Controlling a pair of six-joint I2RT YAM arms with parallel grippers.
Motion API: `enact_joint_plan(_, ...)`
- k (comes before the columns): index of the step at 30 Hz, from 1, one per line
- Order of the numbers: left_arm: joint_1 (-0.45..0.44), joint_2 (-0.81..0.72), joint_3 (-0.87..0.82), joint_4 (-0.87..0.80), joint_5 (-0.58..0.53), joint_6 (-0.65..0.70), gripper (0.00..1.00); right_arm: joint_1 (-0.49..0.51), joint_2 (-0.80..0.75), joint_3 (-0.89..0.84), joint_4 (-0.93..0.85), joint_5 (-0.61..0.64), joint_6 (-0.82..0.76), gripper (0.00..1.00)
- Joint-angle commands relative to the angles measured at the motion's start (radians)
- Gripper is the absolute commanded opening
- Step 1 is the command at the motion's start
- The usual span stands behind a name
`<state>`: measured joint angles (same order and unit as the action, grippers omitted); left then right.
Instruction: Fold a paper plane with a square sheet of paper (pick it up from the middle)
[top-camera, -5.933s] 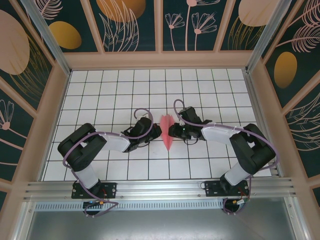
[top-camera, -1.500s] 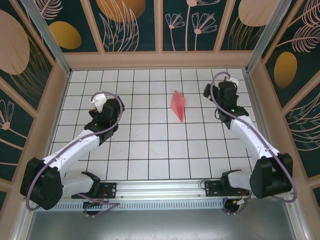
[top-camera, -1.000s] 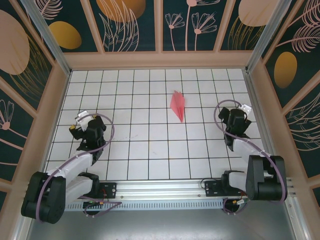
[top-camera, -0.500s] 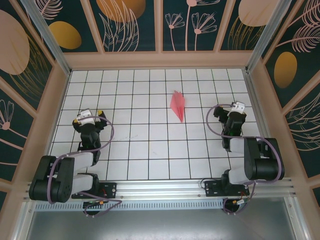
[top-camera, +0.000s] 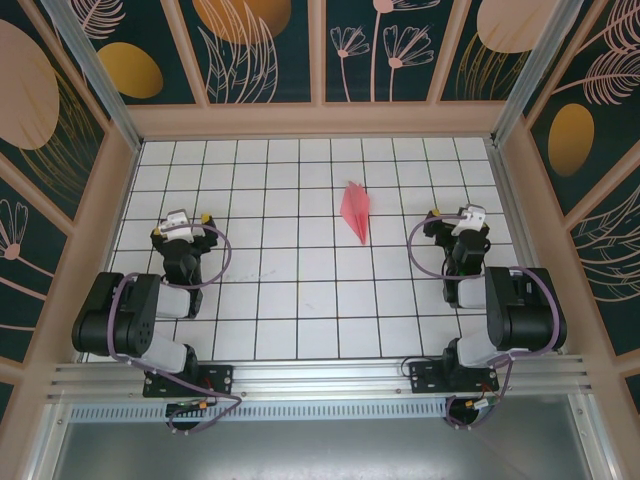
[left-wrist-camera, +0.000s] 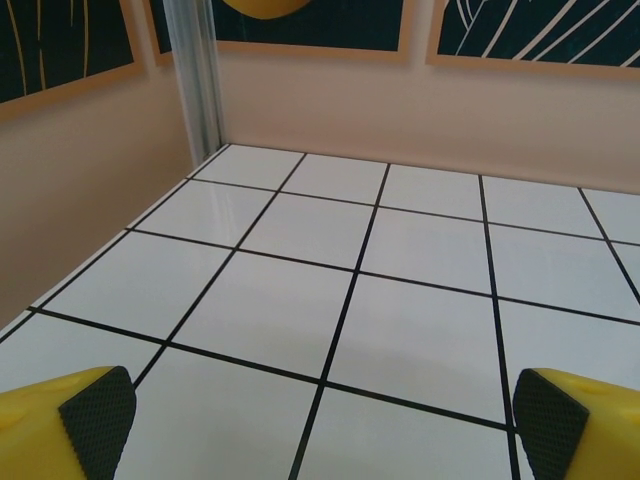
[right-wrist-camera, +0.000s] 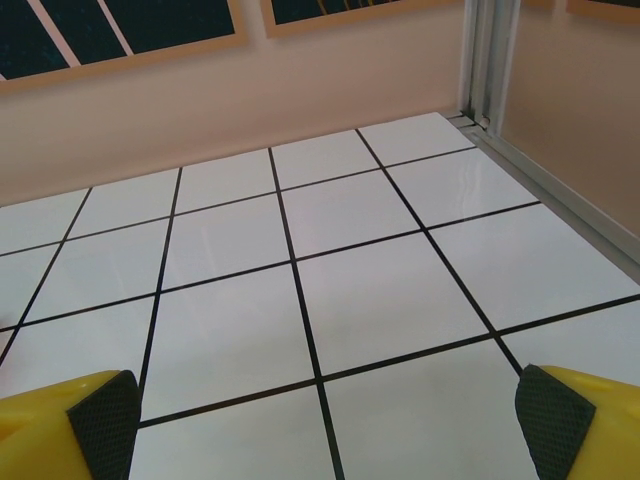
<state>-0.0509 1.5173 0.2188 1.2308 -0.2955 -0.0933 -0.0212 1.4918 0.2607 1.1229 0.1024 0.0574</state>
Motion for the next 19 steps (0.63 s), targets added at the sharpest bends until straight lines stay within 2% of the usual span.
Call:
enact_joint_plan(1, 0.013, 0.015, 0.003, 0.09, 0.018, -0.002, 0.99, -0.01, 0.014, -0.006, 0.057, -0.024, -0.008, 0.99)
enact_joint_plan(18, 0.013, 0.011, 0.001, 0.089, 0.016, 0.001, 0.98, -0.01, 0.014, -0.008, 0.059, -0.025, -0.008, 0.99)
enact_joint_plan(19, 0.013, 0.011, 0.001, 0.087, 0.017, 0.001, 0.99, -0.01, 0.019, -0.011, 0.069, -0.057, -0.019, 0.99)
